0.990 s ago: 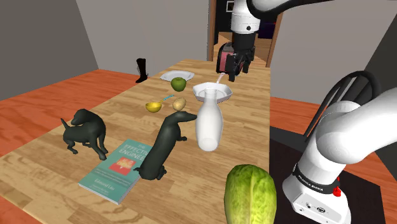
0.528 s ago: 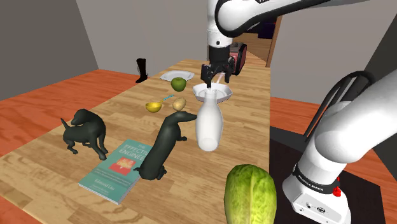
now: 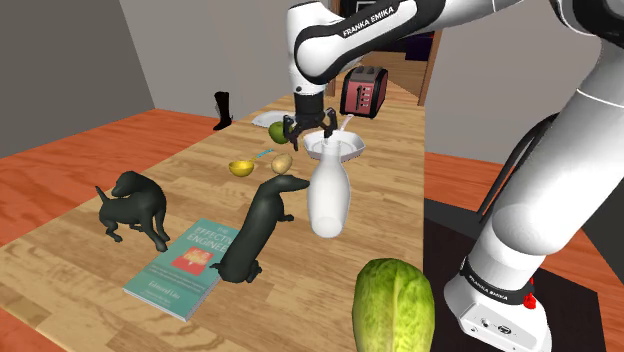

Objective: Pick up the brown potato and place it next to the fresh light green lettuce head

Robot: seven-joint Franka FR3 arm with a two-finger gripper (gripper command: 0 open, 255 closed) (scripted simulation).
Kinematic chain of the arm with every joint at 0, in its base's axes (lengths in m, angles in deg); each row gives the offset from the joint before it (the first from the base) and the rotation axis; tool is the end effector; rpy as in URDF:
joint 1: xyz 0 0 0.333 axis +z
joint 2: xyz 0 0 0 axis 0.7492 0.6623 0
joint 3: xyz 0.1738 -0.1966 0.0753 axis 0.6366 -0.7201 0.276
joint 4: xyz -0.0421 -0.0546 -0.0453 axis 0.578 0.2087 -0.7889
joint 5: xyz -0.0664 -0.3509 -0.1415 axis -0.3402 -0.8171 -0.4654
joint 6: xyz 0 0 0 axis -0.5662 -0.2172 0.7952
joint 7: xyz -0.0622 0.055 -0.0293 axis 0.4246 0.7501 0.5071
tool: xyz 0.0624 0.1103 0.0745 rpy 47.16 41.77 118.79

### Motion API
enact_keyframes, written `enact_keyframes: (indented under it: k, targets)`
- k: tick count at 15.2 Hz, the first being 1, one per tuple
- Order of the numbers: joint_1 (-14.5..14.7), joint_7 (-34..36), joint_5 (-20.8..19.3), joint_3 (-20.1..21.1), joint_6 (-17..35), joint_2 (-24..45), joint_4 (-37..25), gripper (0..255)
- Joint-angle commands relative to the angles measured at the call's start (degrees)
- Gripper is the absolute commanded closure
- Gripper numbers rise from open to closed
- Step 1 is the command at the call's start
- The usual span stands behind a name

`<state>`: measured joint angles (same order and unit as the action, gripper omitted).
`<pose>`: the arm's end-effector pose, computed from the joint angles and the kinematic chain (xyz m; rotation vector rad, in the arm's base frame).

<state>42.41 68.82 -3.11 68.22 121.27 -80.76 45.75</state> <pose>0.5095 0.0558 0.3823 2.9345 -0.8513 0.0453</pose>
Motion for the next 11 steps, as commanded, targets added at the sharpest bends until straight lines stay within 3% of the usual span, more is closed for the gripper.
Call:
enact_keyframes:
  k: [1,11]
  targets:
    - [-0.3,4.5,-0.7,0.4,1.3,4.4,-2.9,0]
    - [0.5,22.5,-3.9,-1.8,3.0,27.4,-23.3,0]
